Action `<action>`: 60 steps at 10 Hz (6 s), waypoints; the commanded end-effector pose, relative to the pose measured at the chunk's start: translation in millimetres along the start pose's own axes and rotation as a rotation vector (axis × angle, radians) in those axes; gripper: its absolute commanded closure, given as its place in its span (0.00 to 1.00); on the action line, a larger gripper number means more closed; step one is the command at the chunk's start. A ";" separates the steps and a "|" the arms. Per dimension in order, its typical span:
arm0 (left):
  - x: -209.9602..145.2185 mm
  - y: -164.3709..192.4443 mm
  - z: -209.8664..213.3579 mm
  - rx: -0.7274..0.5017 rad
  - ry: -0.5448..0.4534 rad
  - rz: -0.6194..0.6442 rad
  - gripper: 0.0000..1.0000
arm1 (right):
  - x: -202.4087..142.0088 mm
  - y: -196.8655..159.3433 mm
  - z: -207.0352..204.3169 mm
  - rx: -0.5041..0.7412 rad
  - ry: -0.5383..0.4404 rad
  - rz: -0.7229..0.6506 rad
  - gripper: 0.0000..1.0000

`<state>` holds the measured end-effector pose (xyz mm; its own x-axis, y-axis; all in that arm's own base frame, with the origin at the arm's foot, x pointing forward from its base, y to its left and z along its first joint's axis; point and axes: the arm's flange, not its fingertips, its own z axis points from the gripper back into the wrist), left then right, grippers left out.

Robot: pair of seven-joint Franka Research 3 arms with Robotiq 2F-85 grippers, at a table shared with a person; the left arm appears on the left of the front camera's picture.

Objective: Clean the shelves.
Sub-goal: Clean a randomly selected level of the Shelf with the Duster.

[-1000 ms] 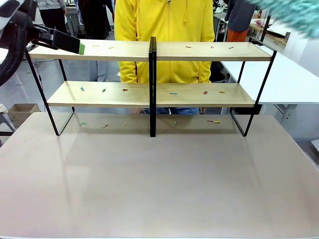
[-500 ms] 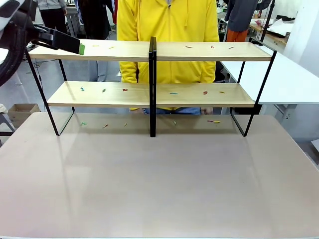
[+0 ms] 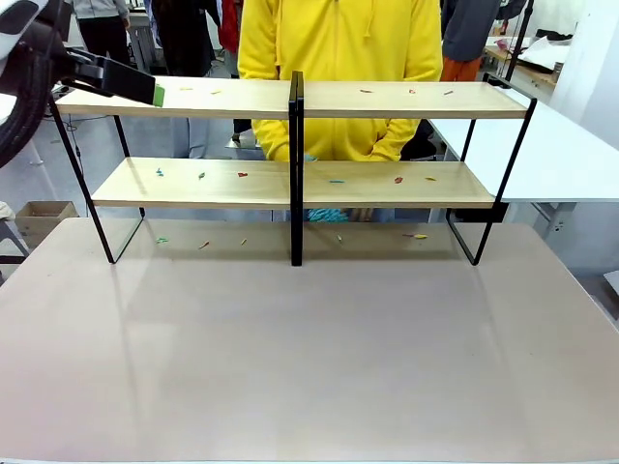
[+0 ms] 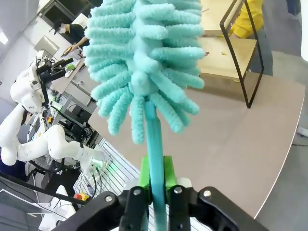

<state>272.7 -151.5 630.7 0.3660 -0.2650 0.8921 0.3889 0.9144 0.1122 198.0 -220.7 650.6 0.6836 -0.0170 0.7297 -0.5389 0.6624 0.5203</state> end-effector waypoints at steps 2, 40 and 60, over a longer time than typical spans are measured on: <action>0.2 0.4 0.0 0.001 -0.002 0.002 0.00 | 0.7 -0.7 4.0 0.014 -0.018 0.025 1.00; 0.2 0.4 0.0 0.001 -0.002 0.002 0.00 | 167.8 114.4 -338.9 -1.194 0.653 -0.316 0.88; 0.2 0.4 0.0 0.001 -0.002 0.002 0.00 | 13.1 59.3 -43.9 0.195 0.222 0.537 0.88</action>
<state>272.6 -151.5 630.9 0.3654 -0.2652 0.8923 0.3891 0.9143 0.1124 200.8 -151.7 692.7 0.4091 0.4411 0.7988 -0.8989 0.3453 0.2697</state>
